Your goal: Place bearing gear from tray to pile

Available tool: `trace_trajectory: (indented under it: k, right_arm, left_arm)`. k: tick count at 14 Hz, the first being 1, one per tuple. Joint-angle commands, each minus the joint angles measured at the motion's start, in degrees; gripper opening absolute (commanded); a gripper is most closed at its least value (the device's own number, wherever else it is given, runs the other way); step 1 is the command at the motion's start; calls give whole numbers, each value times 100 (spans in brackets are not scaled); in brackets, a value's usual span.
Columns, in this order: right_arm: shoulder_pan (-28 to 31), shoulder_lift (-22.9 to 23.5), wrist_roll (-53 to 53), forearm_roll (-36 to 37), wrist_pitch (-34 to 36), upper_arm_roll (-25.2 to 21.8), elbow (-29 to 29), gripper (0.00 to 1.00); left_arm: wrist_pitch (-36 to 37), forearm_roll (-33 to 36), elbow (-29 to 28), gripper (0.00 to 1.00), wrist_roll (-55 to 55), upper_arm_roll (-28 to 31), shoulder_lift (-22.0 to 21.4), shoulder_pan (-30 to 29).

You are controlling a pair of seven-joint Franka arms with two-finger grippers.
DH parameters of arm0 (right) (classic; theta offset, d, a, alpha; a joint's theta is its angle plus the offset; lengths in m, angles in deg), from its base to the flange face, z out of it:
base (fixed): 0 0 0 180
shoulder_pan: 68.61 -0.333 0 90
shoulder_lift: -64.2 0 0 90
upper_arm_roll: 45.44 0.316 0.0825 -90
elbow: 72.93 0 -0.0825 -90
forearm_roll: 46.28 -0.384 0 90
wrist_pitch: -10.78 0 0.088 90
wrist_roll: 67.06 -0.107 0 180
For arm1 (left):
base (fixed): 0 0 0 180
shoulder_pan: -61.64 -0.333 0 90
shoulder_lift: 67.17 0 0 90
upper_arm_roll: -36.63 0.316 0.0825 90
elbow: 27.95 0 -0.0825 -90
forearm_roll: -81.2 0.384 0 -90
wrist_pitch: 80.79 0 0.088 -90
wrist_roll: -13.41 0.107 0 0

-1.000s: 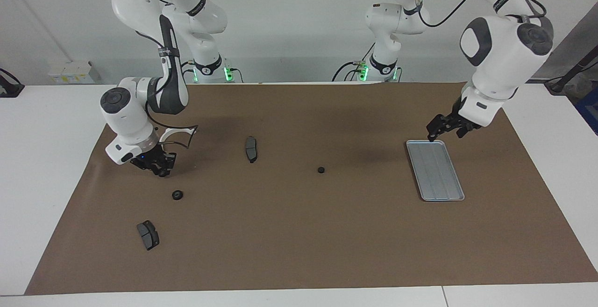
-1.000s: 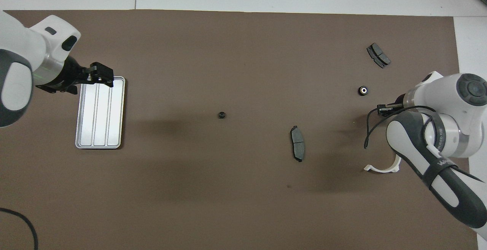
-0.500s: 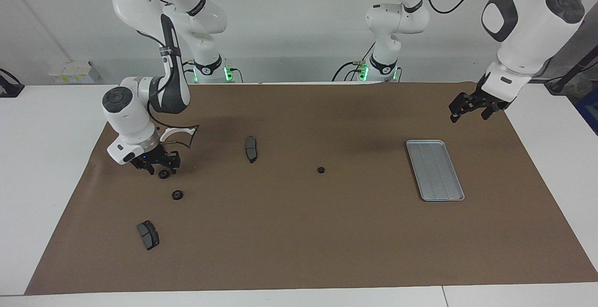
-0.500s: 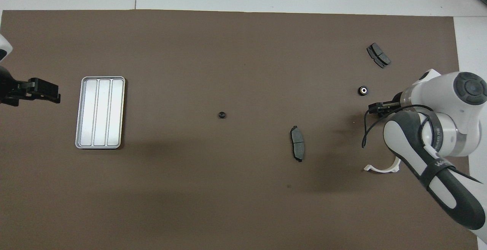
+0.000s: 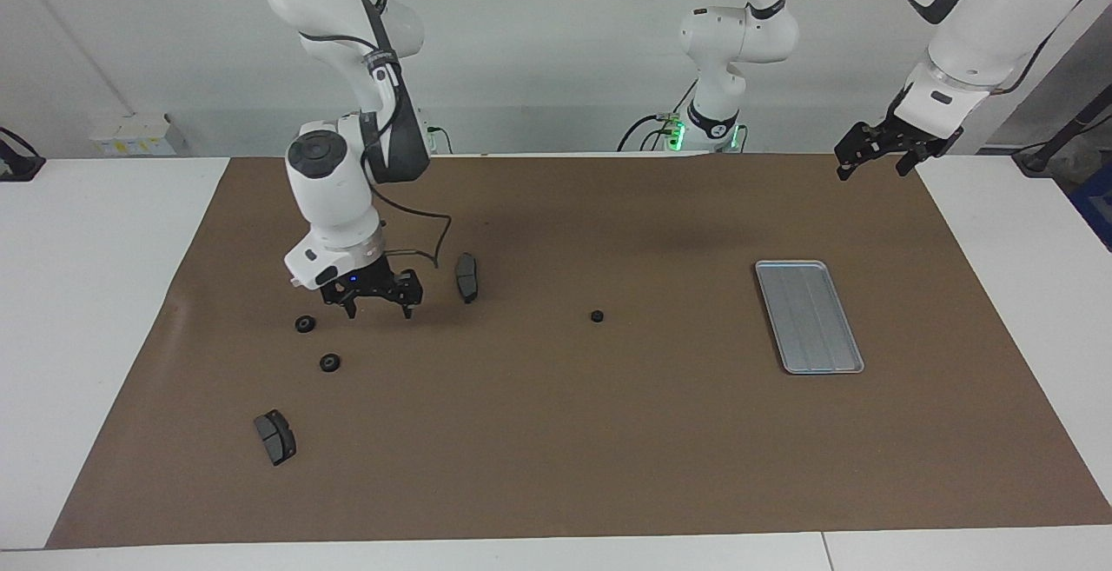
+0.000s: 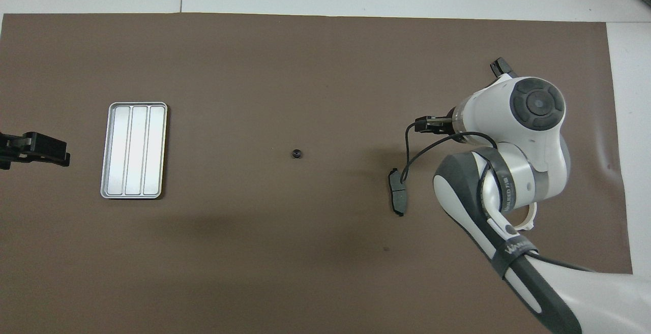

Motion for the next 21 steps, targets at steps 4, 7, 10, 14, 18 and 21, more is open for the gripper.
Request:
trace_trajectory:
  k: [4, 7, 10, 14, 18, 21]
  right_arm:
    - [-904, 1527, -1381, -116, 79, -21, -1799, 100]
    - [-1099, 1951, -1927, -64, -26, -21, -2118, 99]
    - [-1467, 2198, -2288, -46, -298, -30, -2127, 97]
    - [-1845, 2198, -2385, -28, -386, -30, -2118, 92]
    - [-1899, 2163, -2385, 262, -413, -30, -1978, 75]
    - [-2047, 2163, -2394, 279, -422, -30, -1882, 68]
  left_arm:
    - [-526, 122, -273, 100, 53, 5, -200, 62]
    - [-561, 122, -317, 100, 44, -4, -191, 79]
    - [-544, 122, -335, 100, 44, -12, -199, 123]
    - [-474, 130, -343, 100, 44, -21, -208, 123]
    - [-465, 122, -361, 100, 35, -21, -217, 150]
    - [-465, 122, -370, 100, 35, -21, -226, 150]
